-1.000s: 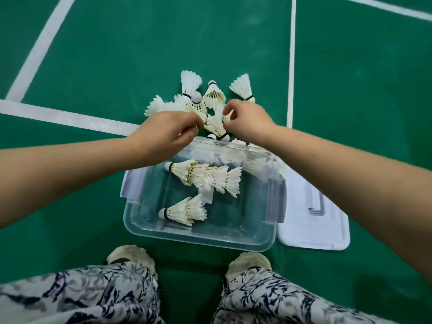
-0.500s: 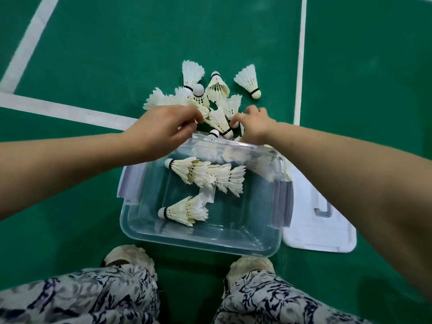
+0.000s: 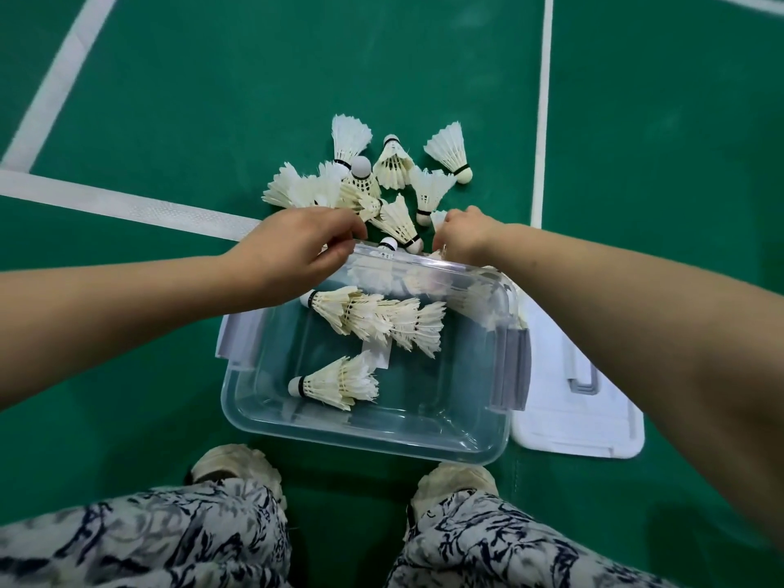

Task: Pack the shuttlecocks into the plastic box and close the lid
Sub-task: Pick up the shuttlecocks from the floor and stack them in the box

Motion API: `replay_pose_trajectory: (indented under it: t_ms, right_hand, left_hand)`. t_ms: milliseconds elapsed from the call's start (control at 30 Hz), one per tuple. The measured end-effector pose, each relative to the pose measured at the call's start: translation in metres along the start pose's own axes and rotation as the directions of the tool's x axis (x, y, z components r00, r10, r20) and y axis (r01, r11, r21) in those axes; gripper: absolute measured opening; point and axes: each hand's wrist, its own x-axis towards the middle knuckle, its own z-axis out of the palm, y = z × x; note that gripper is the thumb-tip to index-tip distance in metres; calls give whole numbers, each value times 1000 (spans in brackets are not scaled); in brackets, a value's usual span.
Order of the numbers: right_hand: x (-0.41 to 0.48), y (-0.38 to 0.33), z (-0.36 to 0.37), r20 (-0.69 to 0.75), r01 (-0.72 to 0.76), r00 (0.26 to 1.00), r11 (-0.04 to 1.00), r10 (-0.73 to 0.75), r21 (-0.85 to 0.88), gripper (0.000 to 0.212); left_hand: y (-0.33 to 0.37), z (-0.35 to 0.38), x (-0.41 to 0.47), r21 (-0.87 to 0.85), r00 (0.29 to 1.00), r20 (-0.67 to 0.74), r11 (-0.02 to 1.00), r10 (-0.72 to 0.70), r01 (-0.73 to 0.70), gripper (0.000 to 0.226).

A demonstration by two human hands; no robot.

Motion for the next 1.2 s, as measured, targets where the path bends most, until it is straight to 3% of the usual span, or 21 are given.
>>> replay_pose_trajectory:
  t_ms: [433, 833, 1200]
  right_hand:
    - [-1, 3, 4, -62, -55, 996, 995, 60, 78, 31]
    - [-1, -2, -1, -57, -77, 992, 902, 111, 425, 35]
    - [-18, 9, -11, -206, -71, 959, 869, 195, 490, 25]
  left_hand:
    - [-2, 0, 0, 0, 1000, 1, 1000, 2, -2, 37]
    - [1, 0, -1, -5, 1000, 0, 1000, 0, 0, 36]
    - [7, -2, -3, -2, 998, -41, 999, 38, -38, 35]
